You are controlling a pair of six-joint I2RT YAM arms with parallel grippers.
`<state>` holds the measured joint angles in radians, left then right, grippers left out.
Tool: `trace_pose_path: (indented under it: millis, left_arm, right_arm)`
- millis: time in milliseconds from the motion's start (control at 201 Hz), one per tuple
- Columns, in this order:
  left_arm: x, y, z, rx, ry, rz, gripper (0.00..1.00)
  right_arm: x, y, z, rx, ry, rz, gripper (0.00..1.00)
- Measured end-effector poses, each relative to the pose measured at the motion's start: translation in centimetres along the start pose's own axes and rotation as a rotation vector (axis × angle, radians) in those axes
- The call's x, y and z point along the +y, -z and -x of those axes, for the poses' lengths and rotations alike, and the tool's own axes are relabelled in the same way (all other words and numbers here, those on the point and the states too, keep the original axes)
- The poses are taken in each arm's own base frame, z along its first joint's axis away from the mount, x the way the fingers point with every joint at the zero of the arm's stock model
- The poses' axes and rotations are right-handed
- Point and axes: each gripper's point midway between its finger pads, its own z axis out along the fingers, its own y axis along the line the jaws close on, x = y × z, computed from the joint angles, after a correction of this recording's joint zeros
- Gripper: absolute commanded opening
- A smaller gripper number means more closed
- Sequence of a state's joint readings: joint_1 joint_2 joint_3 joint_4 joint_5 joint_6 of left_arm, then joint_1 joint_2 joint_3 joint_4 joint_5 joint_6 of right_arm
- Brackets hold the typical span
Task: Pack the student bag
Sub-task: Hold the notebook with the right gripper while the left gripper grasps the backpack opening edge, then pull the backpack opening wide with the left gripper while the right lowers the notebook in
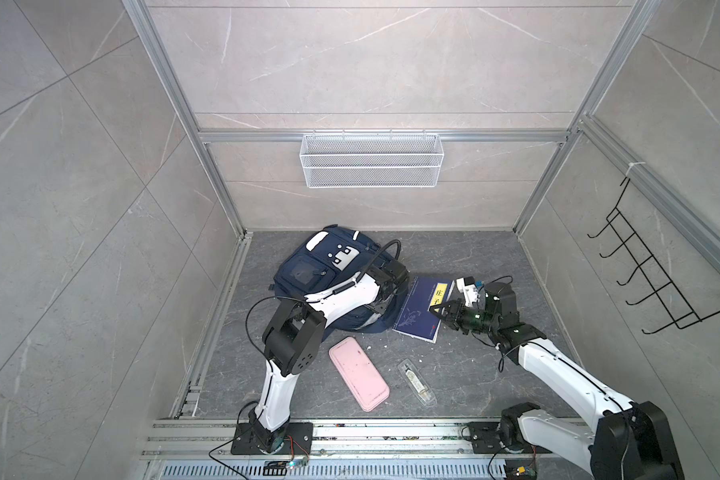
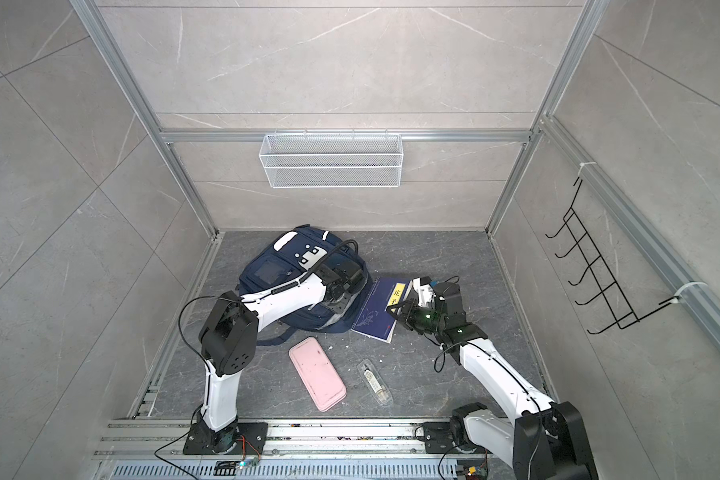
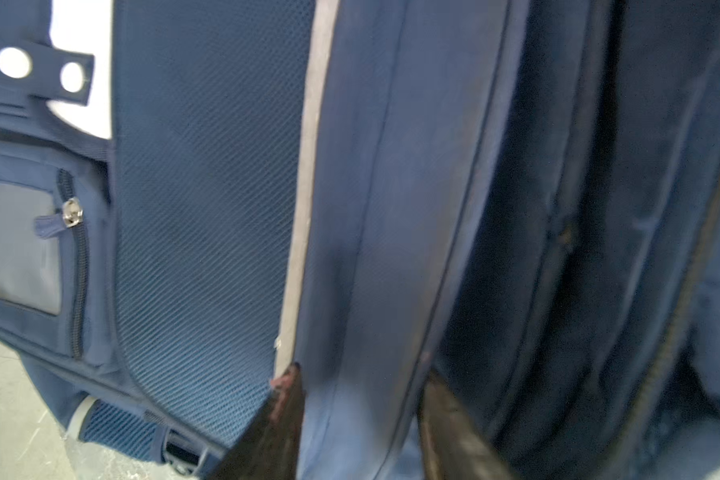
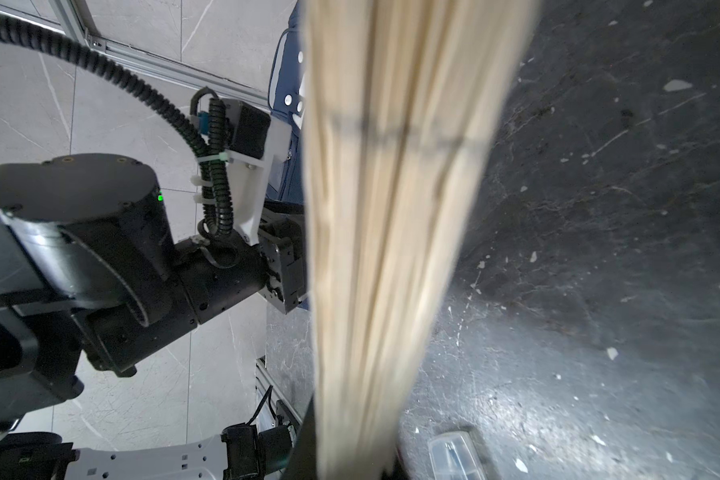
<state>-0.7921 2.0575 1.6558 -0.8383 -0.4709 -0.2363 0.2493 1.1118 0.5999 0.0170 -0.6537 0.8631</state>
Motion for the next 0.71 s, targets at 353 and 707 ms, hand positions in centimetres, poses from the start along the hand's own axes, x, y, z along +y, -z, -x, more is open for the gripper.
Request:
trace_pose_path:
  millis: [353,707]
  left_arm:
    - [-0.3,0.3,1.3,0.006,-0.043,0.004,0.00]
    - [0.3,4.0,4.8,-0.080,-0.028,-0.030,0.00]
  right_arm:
    - [0.0,0.0,0.0,0.004,-0.004,-0.005,0.00]
    - [-0.1,-0.4,0.3,0.009,-0.013,-0.012,0.00]
